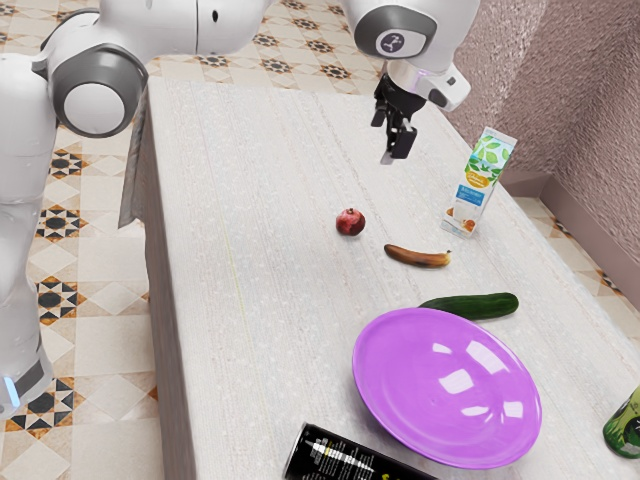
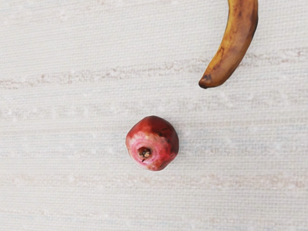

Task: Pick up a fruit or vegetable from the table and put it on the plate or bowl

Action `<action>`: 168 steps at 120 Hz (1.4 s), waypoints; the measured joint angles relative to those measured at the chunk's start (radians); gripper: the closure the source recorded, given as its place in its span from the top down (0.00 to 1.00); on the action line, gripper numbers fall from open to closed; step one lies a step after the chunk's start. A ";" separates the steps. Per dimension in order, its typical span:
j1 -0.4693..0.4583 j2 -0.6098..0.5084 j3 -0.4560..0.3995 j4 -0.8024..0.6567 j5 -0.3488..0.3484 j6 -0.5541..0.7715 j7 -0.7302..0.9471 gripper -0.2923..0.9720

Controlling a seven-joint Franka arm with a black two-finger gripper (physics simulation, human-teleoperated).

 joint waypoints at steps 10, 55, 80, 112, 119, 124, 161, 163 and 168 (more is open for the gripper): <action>0.000 0.000 0.001 0.000 -0.001 0.000 0.003 0.77; -0.011 0.001 -0.005 -0.028 -0.012 0.007 -0.039 0.77; 0.059 -0.019 0.004 -0.098 -0.109 0.006 -0.090 0.77; 0.141 -0.234 0.086 -0.440 -0.161 0.038 -0.131 0.77; 0.167 -0.240 0.093 -0.470 -0.147 0.059 -0.141 0.77; 0.181 -0.254 0.095 -0.504 -0.135 0.081 -0.147 0.77; 0.055 -0.262 0.098 -0.572 -0.040 0.240 -0.182 0.77; 0.053 -0.259 0.098 -0.575 -0.038 0.253 -0.182 0.77; 0.052 -0.245 0.099 -0.579 -0.033 0.287 -0.181 0.77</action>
